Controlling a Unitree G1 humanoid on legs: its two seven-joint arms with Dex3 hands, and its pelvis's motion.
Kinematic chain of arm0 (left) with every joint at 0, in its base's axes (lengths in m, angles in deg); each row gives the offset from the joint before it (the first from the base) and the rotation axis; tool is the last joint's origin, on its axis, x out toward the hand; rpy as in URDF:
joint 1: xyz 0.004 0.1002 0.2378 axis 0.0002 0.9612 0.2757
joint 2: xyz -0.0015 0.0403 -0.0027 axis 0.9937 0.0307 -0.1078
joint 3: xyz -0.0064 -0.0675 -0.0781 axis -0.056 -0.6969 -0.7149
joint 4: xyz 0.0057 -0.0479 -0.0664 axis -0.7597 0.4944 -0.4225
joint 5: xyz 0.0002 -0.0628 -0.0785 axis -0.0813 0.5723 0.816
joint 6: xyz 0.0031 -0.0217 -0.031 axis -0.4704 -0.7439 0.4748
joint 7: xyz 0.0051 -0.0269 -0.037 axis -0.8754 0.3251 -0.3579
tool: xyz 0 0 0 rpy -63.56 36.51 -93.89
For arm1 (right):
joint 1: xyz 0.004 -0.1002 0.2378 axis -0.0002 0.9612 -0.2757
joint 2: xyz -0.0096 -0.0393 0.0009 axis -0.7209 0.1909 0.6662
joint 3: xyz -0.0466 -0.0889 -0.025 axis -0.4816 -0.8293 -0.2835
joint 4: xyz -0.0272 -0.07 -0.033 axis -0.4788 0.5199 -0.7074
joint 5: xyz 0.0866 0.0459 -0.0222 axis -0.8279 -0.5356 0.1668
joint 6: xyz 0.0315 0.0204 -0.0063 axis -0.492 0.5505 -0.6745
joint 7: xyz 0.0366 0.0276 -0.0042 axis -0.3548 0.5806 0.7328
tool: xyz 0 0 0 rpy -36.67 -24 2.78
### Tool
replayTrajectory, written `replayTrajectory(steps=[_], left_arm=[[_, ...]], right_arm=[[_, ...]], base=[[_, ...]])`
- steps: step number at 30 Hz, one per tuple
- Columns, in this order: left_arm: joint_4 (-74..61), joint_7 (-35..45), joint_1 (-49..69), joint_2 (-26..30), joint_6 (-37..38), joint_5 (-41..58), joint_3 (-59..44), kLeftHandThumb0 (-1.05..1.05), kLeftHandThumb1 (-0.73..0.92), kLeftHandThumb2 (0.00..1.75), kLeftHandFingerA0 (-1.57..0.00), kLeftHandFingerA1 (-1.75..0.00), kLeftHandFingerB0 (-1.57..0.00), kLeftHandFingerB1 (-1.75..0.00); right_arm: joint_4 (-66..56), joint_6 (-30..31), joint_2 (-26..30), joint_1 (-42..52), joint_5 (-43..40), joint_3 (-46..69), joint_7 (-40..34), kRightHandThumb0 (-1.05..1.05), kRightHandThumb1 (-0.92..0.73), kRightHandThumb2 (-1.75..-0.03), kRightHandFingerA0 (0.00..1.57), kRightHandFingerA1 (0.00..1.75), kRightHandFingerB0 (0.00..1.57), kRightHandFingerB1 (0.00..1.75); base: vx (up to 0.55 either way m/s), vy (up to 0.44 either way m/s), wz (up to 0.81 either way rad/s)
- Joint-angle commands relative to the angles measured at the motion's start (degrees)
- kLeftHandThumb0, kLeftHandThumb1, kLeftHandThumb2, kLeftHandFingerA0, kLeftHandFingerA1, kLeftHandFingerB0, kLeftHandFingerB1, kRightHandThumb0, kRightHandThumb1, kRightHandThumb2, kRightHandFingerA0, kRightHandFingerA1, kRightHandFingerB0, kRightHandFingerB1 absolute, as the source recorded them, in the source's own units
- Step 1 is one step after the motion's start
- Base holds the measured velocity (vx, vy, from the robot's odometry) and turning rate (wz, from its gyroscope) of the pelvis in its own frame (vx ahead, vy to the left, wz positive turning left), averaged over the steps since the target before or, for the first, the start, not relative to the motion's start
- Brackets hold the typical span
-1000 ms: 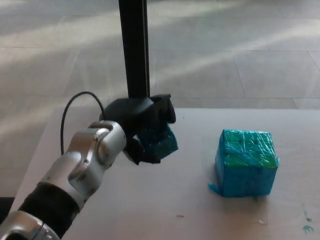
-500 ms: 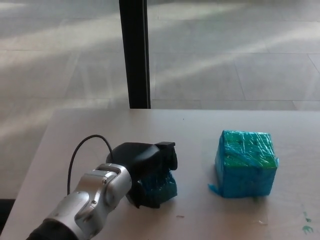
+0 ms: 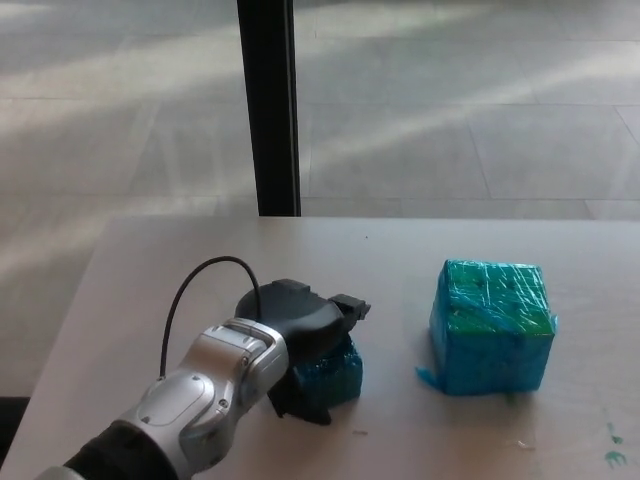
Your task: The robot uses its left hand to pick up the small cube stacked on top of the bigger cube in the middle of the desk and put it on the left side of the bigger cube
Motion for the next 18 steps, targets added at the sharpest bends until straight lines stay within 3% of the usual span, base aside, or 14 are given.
replayTrajectory(steps=[1, 7, 8, 11, 12, 13, 16, 17, 18], left_arm=[[-3.3, 8.4, -0.9, 1.9, -7.1, -0.5, -2.7, -1.02, 0.55, 1.02, 0.0, -0.05, 0.0, 0.0], [-12.9, 9.1, 1.7, 3.2, -7.8, 3.6, -10.9, -0.99, 0.53, 1.0, 0.0, -0.07, 0.0, 0.0], [-14.3, 9.3, 2.0, 3.7, -7.4, 4.2, -12.1, -0.97, 0.53, 1.02, 0.0, -0.08, -0.07, -0.01], [-20.0, 10.5, 4.1, 5.3, -7.9, 7.1, -17.5, -1.02, 0.55, 1.02, 0.0, -0.11, 0.0, 0.0], [-21.2, 10.3, 5.0, 5.7, -7.4, 8.5, -19.7, -1.02, 0.56, 1.03, 0.0, -0.18, 0.0, 0.0], [-23.8, 9.4, 6.9, 7.5, -6.0, 13.2, -26.3, -1.03, 0.54, 1.07, -0.02, -0.22, 0.0, 0.0], [-24.6, 9.8, 8.0, 9.2, -5.7, 16.2, -32.0, -1.03, 0.54, 1.08, -0.01, -0.17, 0.0, 0.0], [-24.2, 9.3, 8.9, 11.0, -4.7, 17.7, -35.4, -0.97, 0.51, 1.04, 0.0, -0.31, 0.0, 0.0], [-24.1, 9.2, 9.3, 11.7, -4.2, 18.4, -36.9, -0.97, 0.51, 1.04, 0.0, -0.31, 0.0, 0.0]], right_arm=[[0.4, -1.2, 1.1, -0.3, 0.0, 0.2, -0.3, -0.46, -0.25, -0.96, 0.92, 0.93, 0.8, 0.72], [0.6, -1.4, 0.9, -0.2, -0.9, 1.2, 0.5, -0.48, -0.21, -0.96, 0.95, 0.96, 0.79, 0.78], [0.7, -1.4, 1.0, -0.2, -0.9, 1.2, 0.5, -0.48, -0.22, -0.95, 0.94, 0.95, 0.77, 0.78], [0.7, -1.2, 1.1, 0.1, -1.0, 1.4, 0.5, -0.48, -0.22, -0.95, 0.94, 0.96, 0.78, 0.78], [0.8, -1.4, 1.2, 0.2, -1.0, 1.4, 0.6, -0.47, -0.23, -0.9, 0.96, 0.95, 0.82, 0.72], [1.0, -0.7, 0.9, 0.0, -1.4, 1.8, 0.8, -0.48, -0.22, -0.93, 0.94, 0.97, 0.78, 0.78], [0.6, -1.3, 1.2, 0.2, -0.6, 1.2, 0.5, -0.47, -0.23, -0.89, 0.94, 0.94, 0.81, 0.72], [0.4, -0.8, 1.1, 0.2, -1.0, 1.5, 0.9, -0.47, -0.25, -0.89, 0.93, 0.95, 0.81, 0.71], [0.3, -0.6, 1.1, 0.2, -1.2, 1.6, 1.0, -0.47, -0.25, -0.89, 0.93, 0.95, 0.81, 0.71]], base=[[0.0, 0.0, 0.0], [0.0, 0.0, 0.0], [0.0, 0.0, 0.0], [0.0, 0.0, 0.0], [0.0, 0.0, 0.0], [0.0, 0.0, 0.0], [0.0, 0.0, 0.0], [0.0, 0.0, 0.0], [0.0, 0.0, 0.0]])
